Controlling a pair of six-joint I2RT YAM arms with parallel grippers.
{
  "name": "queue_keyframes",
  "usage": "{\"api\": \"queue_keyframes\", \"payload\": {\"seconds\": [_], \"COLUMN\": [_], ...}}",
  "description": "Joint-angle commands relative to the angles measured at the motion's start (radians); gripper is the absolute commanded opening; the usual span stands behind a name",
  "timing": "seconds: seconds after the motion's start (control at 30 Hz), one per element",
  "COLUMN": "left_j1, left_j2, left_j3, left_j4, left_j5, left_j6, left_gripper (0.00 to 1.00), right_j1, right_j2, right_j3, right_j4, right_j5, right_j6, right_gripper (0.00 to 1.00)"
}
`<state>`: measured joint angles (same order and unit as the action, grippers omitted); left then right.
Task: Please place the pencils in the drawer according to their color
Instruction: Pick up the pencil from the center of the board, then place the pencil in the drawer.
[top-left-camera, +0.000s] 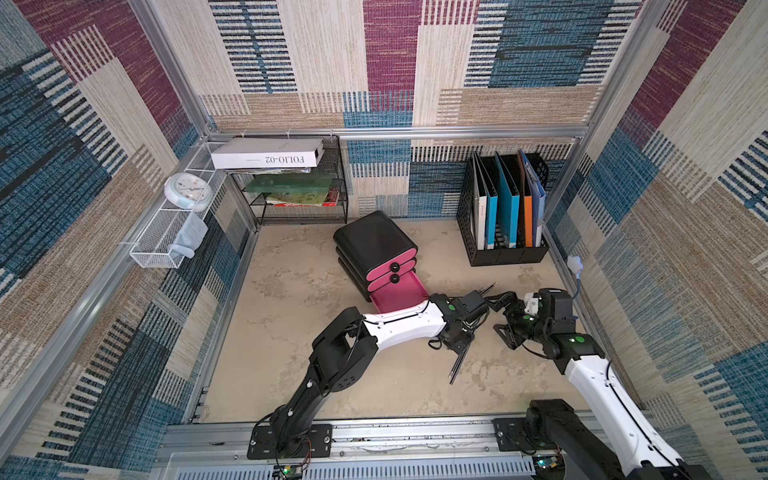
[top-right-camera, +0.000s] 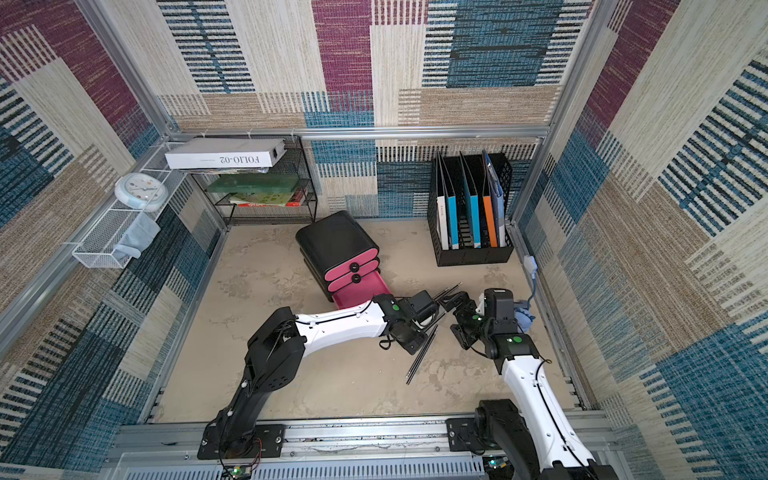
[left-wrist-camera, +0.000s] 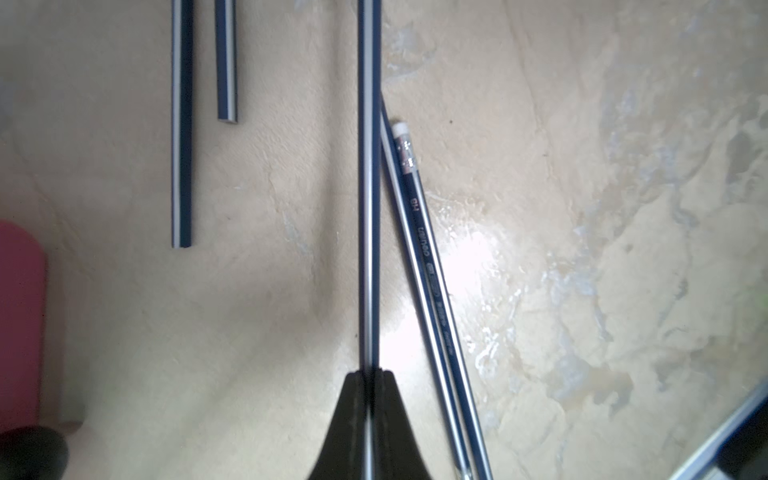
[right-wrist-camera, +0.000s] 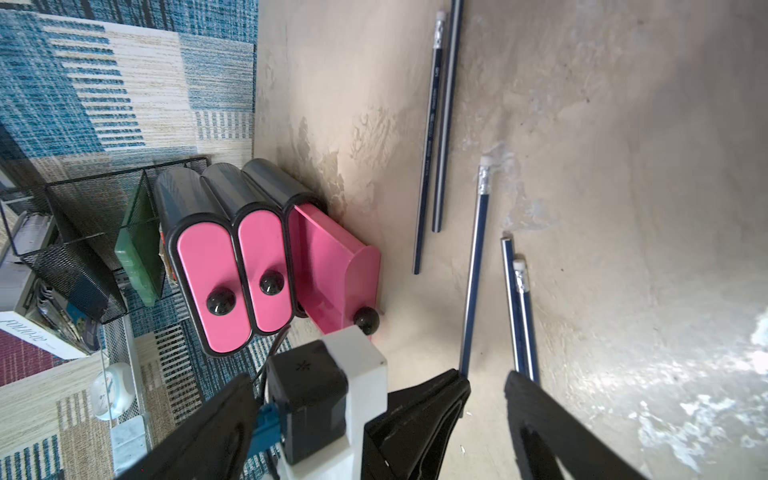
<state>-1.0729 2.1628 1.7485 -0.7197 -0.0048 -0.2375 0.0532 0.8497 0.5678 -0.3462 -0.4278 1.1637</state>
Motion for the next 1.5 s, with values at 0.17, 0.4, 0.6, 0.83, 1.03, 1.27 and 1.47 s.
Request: {"api": "queue_keyframes", "payload": {"seconds": [0.17, 0.4, 0.6, 0.83, 1.03, 1.27, 1.47], "left_j1": [0.022, 0.068, 0.129, 0.218, 0.278, 0.334, 0.36], "left_j2": [-0.066, -0.178, -0.279, -0.367, -0.406, -0.384, -0.337], "left_j3": [-0.03, -0.131, -0.236, -0.338, -0.368, -0.355, -0.306], "left_j4": [-0.031, -0.029, -0.044, -0.076, -0.098, -0.118, -0.129], "left_j5": [-0.036, -0.052, -0.069, -0.084, -0.08, -0.053, -0.031], "left_j6": [-0.095, -0.181, -0.232, -0.267, -0.271, -0.279, -0.281], "left_gripper": [0.0, 0.0, 0.0, 0.0, 0.0, 0.0, 0.0], "right_j1": [0.002, 0.002, 0.001, 0.002, 0.002, 0.002, 0.002], "right_j2": [-0.014, -0.012, 0.0, 0.015, 0.015, 0.009, 0.005], "right_j3": [0.041, 0.058, 0.046, 0.029, 0.021, 0.007, 0.002], "right_j4": [0.025, 0.033, 0.051, 0.074, 0.078, 0.081, 0.083], "right_j5": [-0.029, -0.041, -0.051, -0.08, -0.08, -0.075, -0.074], "right_j6": [0.033, 0.04, 0.037, 0.045, 0.048, 0.056, 0.06], "right_gripper": [0.97, 0.97, 0.96, 0.96, 0.95, 0.95, 0.95]}}
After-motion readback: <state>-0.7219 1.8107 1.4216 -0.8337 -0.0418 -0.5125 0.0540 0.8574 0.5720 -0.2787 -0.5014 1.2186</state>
